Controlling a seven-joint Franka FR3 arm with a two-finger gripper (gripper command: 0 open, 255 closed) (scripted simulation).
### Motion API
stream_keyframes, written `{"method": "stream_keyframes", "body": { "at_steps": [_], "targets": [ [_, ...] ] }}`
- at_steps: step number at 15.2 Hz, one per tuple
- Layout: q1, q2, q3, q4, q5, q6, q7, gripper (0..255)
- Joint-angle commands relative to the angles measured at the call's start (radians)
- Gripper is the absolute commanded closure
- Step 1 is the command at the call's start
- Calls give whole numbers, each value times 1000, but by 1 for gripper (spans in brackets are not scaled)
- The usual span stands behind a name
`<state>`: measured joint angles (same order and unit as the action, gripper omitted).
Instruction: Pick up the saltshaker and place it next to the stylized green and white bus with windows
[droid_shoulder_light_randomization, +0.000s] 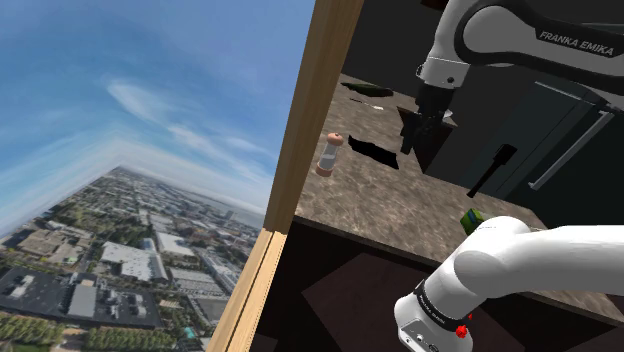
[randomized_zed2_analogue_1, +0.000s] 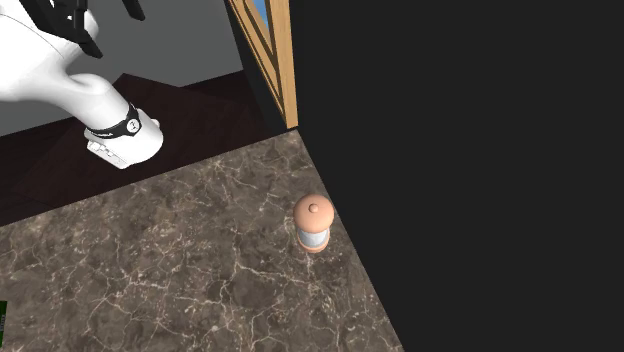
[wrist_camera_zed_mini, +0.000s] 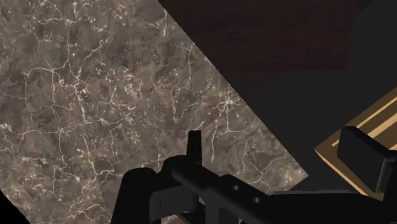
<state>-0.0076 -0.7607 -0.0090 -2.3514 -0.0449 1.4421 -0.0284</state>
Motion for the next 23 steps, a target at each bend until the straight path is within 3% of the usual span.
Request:
{"method": "stream_keyframes", "body": {
  "at_steps": [1, 12, 23],
  "targets": [
    [0, 0, 0, 0, 0, 0, 0, 0],
    [-25, 426, -31, 199, -34, 210, -4, 0],
    [-49, 866, -58, 559, -41, 274, -13, 0]
  ]
}}
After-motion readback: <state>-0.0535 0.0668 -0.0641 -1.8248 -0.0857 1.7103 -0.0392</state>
